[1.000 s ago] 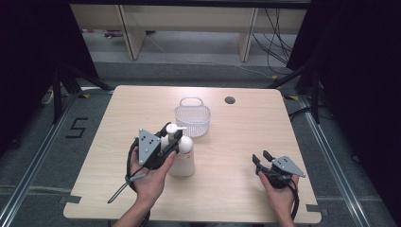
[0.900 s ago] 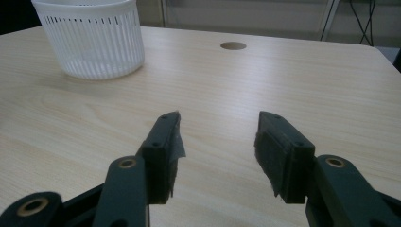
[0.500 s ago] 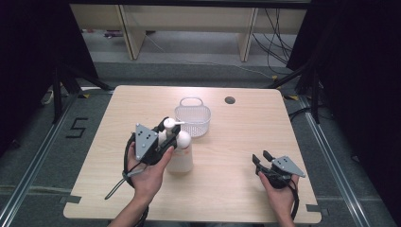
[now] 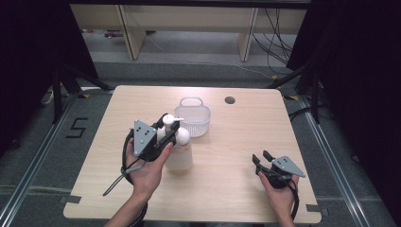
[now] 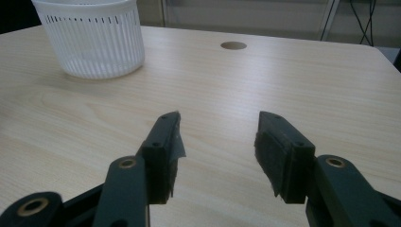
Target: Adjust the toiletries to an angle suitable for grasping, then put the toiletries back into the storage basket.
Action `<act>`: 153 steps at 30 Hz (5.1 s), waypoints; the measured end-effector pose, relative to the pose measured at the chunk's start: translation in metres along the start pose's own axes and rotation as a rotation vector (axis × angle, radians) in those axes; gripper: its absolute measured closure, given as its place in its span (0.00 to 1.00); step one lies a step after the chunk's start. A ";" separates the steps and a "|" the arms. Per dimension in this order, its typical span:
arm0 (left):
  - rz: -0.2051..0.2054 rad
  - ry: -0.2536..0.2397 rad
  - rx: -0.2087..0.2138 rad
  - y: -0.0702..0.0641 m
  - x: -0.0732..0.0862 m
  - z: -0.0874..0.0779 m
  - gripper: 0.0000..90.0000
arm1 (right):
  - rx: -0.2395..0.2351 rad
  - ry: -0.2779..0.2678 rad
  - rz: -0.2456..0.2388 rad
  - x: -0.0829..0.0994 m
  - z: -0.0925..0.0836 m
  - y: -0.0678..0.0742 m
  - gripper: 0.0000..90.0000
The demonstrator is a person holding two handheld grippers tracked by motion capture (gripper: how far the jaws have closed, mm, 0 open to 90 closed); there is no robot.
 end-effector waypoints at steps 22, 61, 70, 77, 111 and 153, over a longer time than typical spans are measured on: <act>-0.006 -0.001 0.002 0.005 -0.012 0.006 0.66 | 0.001 -0.003 -0.001 0.000 0.000 0.000 0.56; -0.003 -0.017 -0.019 0.017 -0.042 0.024 0.66 | -0.002 -0.010 -0.050 -0.001 0.002 -0.005 0.56; -0.001 -0.013 -0.016 0.019 -0.044 0.032 0.66 | 0.000 -0.015 -0.037 -0.001 0.001 -0.003 0.56; 0.003 -0.020 -0.014 0.019 -0.049 0.036 0.66 | 0.002 0.014 -0.039 -0.001 0.001 -0.002 0.56; 0.003 -0.028 -0.019 0.018 -0.064 0.048 0.66 | 0.017 -0.006 -0.060 -0.001 0.002 -0.003 0.56; -0.006 -0.034 -0.024 0.012 -0.077 0.069 0.66 | 0.013 -0.011 -0.036 0.000 0.001 -0.001 0.56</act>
Point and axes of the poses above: each handheld gripper's, and its own axes: z roughly forward along the jaws, x roughly out of its underside, y roughly to its left, the point moved 1 cm from there along z, roughly forward along the jaws, and after that the axes turned 12 degrees about -x, right-handed, at the moved point
